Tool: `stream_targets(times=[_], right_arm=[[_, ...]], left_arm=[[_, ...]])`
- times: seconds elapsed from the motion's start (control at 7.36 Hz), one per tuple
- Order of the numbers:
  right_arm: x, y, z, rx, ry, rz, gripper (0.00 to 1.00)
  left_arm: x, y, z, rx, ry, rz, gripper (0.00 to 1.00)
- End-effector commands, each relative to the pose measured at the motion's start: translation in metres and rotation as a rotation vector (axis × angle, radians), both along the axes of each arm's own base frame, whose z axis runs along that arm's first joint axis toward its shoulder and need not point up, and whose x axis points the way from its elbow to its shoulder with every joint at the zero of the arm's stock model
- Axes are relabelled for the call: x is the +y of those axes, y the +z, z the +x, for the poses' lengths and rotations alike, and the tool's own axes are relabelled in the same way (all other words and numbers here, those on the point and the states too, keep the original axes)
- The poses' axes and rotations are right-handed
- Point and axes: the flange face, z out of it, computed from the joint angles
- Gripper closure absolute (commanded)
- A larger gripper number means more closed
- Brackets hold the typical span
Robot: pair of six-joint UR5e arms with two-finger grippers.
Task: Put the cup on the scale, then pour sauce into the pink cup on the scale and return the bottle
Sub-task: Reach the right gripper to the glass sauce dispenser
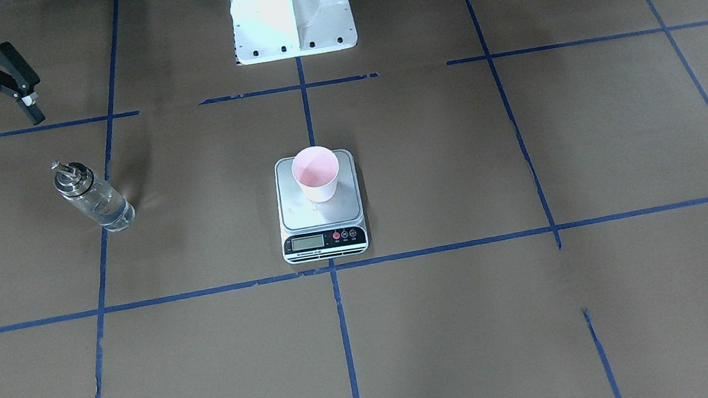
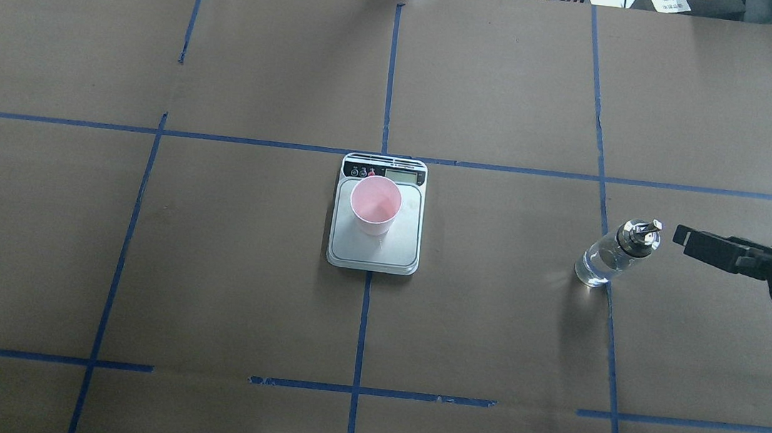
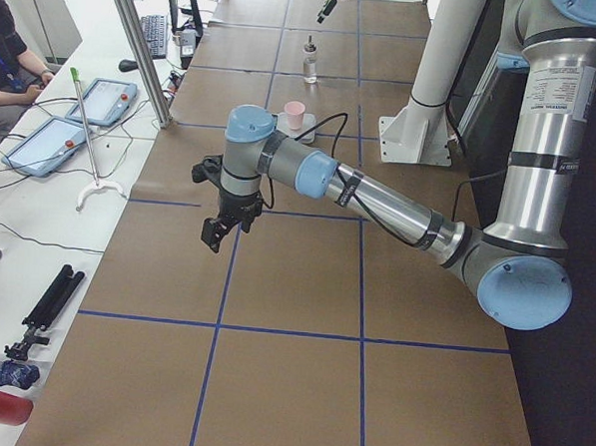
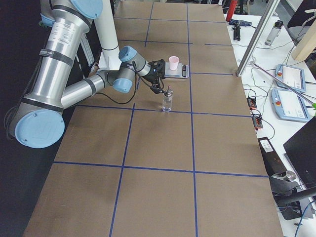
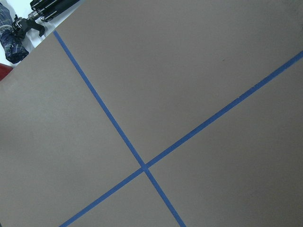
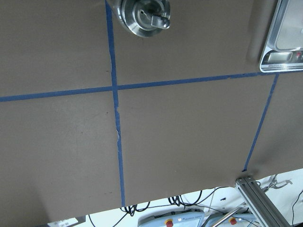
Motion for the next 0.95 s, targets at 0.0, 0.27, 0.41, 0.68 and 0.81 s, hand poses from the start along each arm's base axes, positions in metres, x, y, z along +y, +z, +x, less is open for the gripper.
stream_targets(times=[0.0,0.27,0.41,0.68,0.81], right_arm=[[0.031,0.005,-0.048,0.05,0.092,0.095,0.0],[0.043,0.05,-0.088,0.147,0.18,0.178,0.0],[0.044,0.063,-0.108,0.148,0.226,0.193,0.0],[0.047,0.079,-0.144,0.171,0.26,0.236,0.0],[0.046,0.09,-0.152,0.192,0.273,0.248,0.0]], left_arm=[[0.0,0.003,0.001,0.004,0.0,-0.006,0.0],[-0.001,0.006,0.003,0.026,0.01,-0.019,0.0],[-0.001,0.006,0.003,0.026,0.01,-0.019,0.0],[0.0,0.006,0.003,0.027,0.01,-0.018,0.0],[0.0,0.005,0.003,0.027,0.01,-0.016,0.0]])
